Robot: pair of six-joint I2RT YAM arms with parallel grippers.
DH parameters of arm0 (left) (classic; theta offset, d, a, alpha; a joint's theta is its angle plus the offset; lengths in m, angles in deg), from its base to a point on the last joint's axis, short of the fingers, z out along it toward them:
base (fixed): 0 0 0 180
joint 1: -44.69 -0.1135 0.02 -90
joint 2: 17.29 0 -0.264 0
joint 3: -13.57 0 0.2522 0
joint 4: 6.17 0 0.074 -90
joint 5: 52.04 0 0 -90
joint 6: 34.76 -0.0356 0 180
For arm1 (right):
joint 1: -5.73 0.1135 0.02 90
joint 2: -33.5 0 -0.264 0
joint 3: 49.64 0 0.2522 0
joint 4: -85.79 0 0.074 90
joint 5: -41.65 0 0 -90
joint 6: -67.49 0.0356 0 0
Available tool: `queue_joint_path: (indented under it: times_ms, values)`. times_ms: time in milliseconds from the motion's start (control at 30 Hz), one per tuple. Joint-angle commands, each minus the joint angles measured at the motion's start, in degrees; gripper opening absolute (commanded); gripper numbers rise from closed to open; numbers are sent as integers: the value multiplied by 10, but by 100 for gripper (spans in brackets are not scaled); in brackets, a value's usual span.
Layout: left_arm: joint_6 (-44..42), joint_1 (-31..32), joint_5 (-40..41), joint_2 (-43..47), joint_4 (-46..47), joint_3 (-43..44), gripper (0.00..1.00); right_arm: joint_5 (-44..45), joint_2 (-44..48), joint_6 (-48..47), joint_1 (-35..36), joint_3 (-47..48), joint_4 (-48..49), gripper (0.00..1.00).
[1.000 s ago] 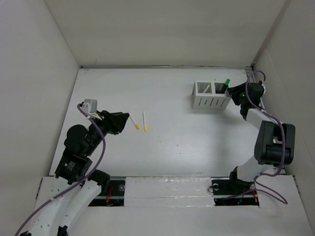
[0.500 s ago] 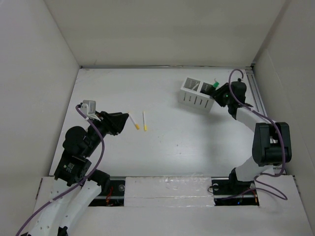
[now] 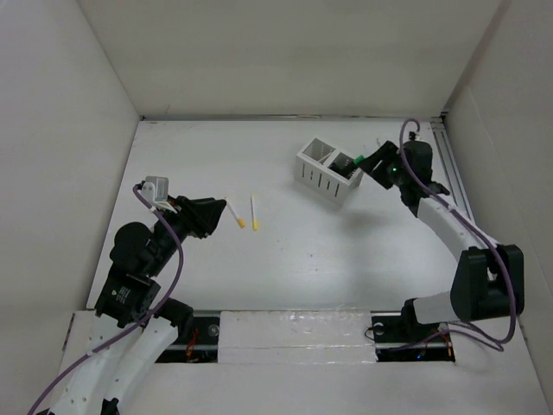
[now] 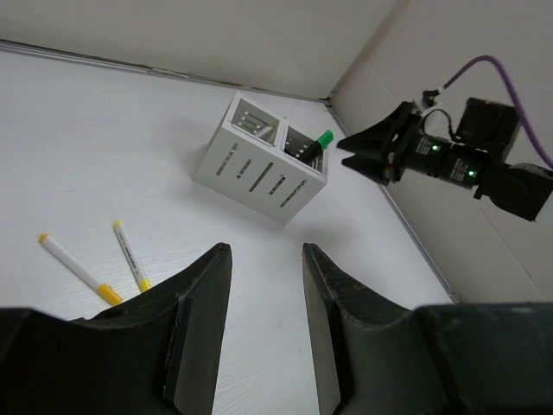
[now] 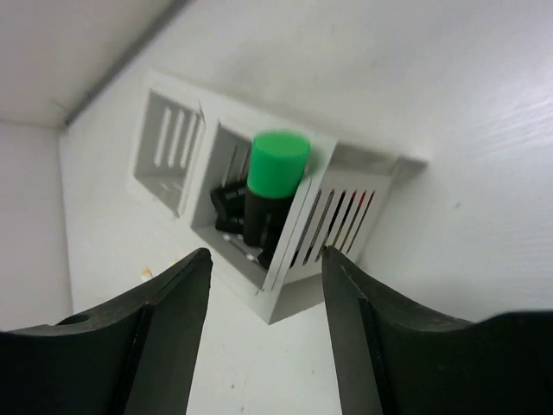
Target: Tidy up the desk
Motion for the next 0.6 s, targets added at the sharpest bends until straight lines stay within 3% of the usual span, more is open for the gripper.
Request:
queue_joint_path:
  times_ms: [0, 100, 133, 167, 233, 300, 333, 400, 433, 467, 533, 567]
  values:
    - [-4, -2, -12, 6, 30, 1, 34, -16, 55, -1, -58, 17, 37, 59]
    - [-2, -2, -19, 6, 31, -2, 35, 20, 15, 18, -89, 56, 69, 31]
    - [-2, -2, -19, 7, 31, -2, 35, 27, -41, 18, -95, 81, 63, 15]
    - [-3, -2, -18, 6, 29, -2, 35, 45, -76, 18, -95, 108, 46, 6]
    - [-7, -2, -8, 1, 25, 2, 35, 57, -150, 5, -109, 211, -4, 0]
    - [-9, -2, -4, -1, 23, 7, 35, 69, -264, -4, -116, 297, -59, 0]
    - [-10, -2, 0, -2, 23, 7, 35, 75, -295, -11, -116, 382, -119, 11]
    - [-11, 3, 2, -2, 21, 9, 35, 114, -361, -27, -116, 439, -144, 27]
    - [-11, 3, 6, -2, 20, 9, 35, 128, -373, -46, -116, 476, -158, 44]
    - [-12, 3, 6, -1, 20, 9, 35, 154, -386, -52, -116, 492, -165, 53]
    - [-12, 3, 8, -1, 18, 9, 35, 169, -423, -73, -116, 531, -217, 69]
    - [-12, 3, 8, -2, 18, 10, 35, 173, -437, -79, -116, 576, -236, 70]
